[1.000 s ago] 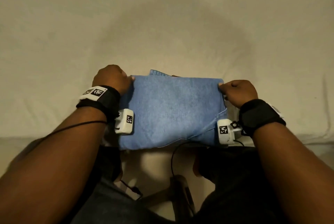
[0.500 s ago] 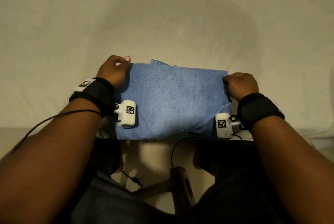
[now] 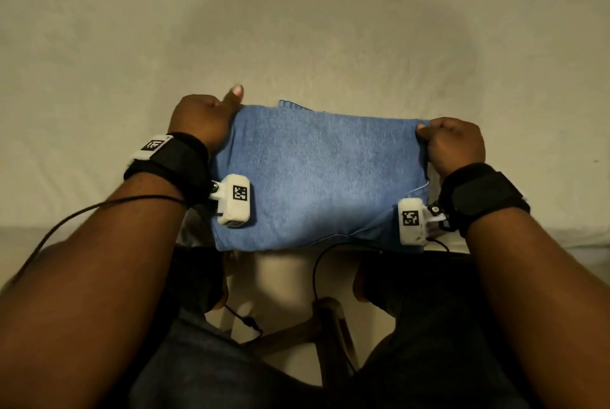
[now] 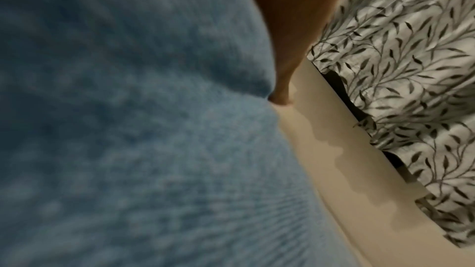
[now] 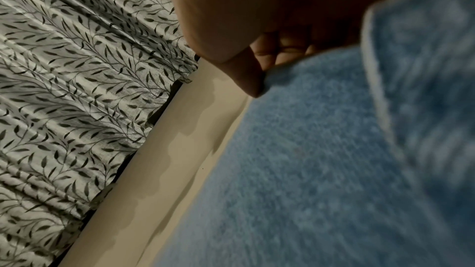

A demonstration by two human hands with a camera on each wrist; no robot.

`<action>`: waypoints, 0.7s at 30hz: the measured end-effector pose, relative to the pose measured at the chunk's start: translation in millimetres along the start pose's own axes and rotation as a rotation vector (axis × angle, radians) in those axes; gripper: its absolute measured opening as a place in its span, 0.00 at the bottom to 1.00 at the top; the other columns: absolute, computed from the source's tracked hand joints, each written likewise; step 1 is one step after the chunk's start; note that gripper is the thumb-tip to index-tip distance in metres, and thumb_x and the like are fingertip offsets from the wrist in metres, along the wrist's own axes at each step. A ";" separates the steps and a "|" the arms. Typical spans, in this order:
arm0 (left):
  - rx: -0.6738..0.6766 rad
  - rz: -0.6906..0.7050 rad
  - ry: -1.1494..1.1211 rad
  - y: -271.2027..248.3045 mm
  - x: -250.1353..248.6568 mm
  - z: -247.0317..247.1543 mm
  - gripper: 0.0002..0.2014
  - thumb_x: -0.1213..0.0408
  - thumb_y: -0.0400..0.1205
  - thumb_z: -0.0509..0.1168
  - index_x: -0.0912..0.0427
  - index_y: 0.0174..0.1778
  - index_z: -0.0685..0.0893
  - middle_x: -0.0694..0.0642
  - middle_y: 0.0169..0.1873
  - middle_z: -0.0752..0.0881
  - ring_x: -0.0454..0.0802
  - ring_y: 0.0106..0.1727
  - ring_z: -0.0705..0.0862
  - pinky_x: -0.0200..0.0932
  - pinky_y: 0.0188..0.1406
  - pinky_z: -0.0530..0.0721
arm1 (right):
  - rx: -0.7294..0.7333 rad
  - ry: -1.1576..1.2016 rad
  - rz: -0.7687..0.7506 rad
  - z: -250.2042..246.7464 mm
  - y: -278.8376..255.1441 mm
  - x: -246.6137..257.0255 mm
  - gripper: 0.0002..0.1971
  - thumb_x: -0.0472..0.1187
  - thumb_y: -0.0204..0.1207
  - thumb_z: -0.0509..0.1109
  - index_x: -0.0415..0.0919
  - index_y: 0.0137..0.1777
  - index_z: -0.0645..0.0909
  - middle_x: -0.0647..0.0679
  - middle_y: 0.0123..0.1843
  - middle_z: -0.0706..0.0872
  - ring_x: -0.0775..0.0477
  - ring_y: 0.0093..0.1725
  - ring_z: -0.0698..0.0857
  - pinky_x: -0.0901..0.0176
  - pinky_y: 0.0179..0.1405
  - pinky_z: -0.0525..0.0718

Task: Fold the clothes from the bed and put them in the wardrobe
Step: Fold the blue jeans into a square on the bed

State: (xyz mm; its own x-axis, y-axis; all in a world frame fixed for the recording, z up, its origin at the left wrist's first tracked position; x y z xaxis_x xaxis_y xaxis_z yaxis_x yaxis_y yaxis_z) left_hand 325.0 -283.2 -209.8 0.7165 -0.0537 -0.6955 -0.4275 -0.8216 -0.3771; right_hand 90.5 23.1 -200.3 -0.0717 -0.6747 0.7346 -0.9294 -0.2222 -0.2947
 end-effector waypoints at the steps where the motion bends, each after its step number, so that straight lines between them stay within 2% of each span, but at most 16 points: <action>1: 0.016 0.005 -0.005 0.4 -1.6 0.1 0.33 0.34 0.82 0.65 0.58 0.24 0.71 0.56 0.24 0.72 0.50 0.27 0.70 0.45 0.33 0.69 | 0.007 -0.023 -0.012 0.3 1.3 -1.2 0.10 0.41 0.76 0.76 0.44 0.33 0.86 0.44 0.36 0.86 0.49 0.37 0.82 0.55 0.43 0.82; 3: 0.035 0.003 -0.004 0.7 -4.2 -0.7 0.32 0.37 0.83 0.67 0.57 0.23 0.68 0.56 0.24 0.68 0.51 0.26 0.66 0.46 0.30 0.65 | 0.010 -0.052 -0.037 0.7 3.3 -2.7 0.09 0.43 0.77 0.76 0.43 0.36 0.87 0.43 0.39 0.88 0.50 0.39 0.83 0.55 0.45 0.84; 5: 0.076 -0.013 0.016 4.2 -1.4 0.0 0.28 0.44 0.83 0.70 0.59 0.24 0.72 0.58 0.25 0.70 0.52 0.27 0.67 0.45 0.31 0.66 | 0.015 -0.043 -0.049 2.5 3.6 -3.2 0.10 0.42 0.78 0.75 0.48 0.35 0.86 0.47 0.37 0.88 0.51 0.39 0.83 0.58 0.44 0.82; 8: 0.171 -0.072 -0.009 5.9 1.0 1.6 0.17 0.51 0.82 0.73 0.62 0.35 0.84 0.56 0.31 0.81 0.50 0.30 0.76 0.40 0.33 0.75 | 0.018 -0.038 -0.049 6.4 4.6 -3.0 0.11 0.42 0.79 0.75 0.49 0.34 0.86 0.50 0.36 0.87 0.52 0.38 0.83 0.60 0.43 0.81; 10: 0.197 -0.157 -0.143 7.4 4.8 3.1 0.12 0.54 0.78 0.77 0.59 0.37 0.87 0.54 0.38 0.88 0.49 0.38 0.84 0.40 0.42 0.83 | 0.020 -0.027 -0.036 8.1 4.4 -2.5 0.09 0.42 0.79 0.75 0.42 0.38 0.88 0.49 0.37 0.87 0.52 0.38 0.82 0.59 0.42 0.82; 12: 0.186 -0.212 -0.284 8.4 7.4 6.9 0.11 0.53 0.75 0.80 0.55 0.38 0.88 0.53 0.41 0.91 0.51 0.45 0.88 0.45 0.54 0.87 | 0.015 -0.010 -0.020 9.6 4.9 -4.2 0.11 0.42 0.78 0.75 0.33 0.43 0.88 0.45 0.38 0.86 0.50 0.38 0.82 0.57 0.42 0.82; 13: 0.161 -0.212 -0.324 7.3 7.8 7.6 0.13 0.50 0.75 0.80 0.55 0.39 0.89 0.52 0.41 0.91 0.50 0.45 0.88 0.44 0.54 0.86 | 0.008 -0.005 -0.012 10.9 4.8 -5.1 0.12 0.43 0.78 0.74 0.32 0.44 0.88 0.45 0.38 0.86 0.50 0.38 0.81 0.56 0.42 0.82; 15: 0.094 -0.201 -0.326 7.4 9.9 8.7 0.21 0.41 0.75 0.78 0.58 0.45 0.91 0.53 0.43 0.91 0.49 0.45 0.87 0.46 0.56 0.87 | -0.004 0.007 0.007 13.4 2.6 -4.9 0.12 0.44 0.77 0.74 0.33 0.41 0.87 0.45 0.36 0.85 0.50 0.37 0.81 0.54 0.41 0.82; 17: 0.057 -0.146 -0.256 8.9 10.7 10.1 0.24 0.39 0.78 0.73 0.60 0.46 0.91 0.56 0.45 0.91 0.52 0.46 0.86 0.52 0.61 0.85 | -0.017 0.012 0.022 16.4 1.3 -5.2 0.10 0.44 0.78 0.72 0.37 0.40 0.86 0.47 0.35 0.85 0.50 0.35 0.81 0.54 0.41 0.83; 18: 0.039 -0.103 -0.184 8.2 9.1 11.1 0.24 0.39 0.82 0.69 0.60 0.44 0.90 0.58 0.44 0.90 0.53 0.46 0.85 0.50 0.60 0.84 | -0.026 0.005 0.025 17.8 -0.4 -4.8 0.09 0.43 0.80 0.71 0.40 0.41 0.87 0.48 0.36 0.86 0.52 0.35 0.81 0.57 0.40 0.83; 19: 0.022 -0.050 -0.095 6.5 6.8 13.4 0.25 0.40 0.85 0.65 0.62 0.41 0.88 0.59 0.41 0.89 0.53 0.43 0.84 0.45 0.54 0.83 | -0.037 -0.001 0.028 19.8 -2.4 -4.9 0.08 0.43 0.81 0.70 0.42 0.42 0.87 0.49 0.37 0.86 0.53 0.35 0.81 0.60 0.39 0.82; 21: 0.000 0.047 0.080 1.1 -0.1 18.9 0.29 0.44 0.90 0.58 0.64 0.31 0.79 0.60 0.29 0.80 0.52 0.31 0.76 0.35 0.32 0.72 | -0.056 -0.013 0.017 24.4 -5.5 -5.6 0.08 0.43 0.83 0.69 0.42 0.45 0.87 0.48 0.40 0.87 0.52 0.38 0.82 0.61 0.40 0.81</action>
State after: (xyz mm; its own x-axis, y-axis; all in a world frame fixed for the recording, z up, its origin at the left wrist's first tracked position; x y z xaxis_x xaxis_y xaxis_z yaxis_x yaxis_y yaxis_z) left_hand 314.0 -273.4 -221.7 0.7378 -0.1374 -0.6609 -0.4615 -0.8172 -0.3452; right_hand 104.8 10.8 -217.7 -0.0834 -0.6873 0.7216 -0.9469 -0.1710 -0.2723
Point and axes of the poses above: each hand's wrist, its own y-axis towards the middle knuckle, its own z-axis out of the palm, x = y × z, the point moved 2 cm from there along y, towards the middle knuckle
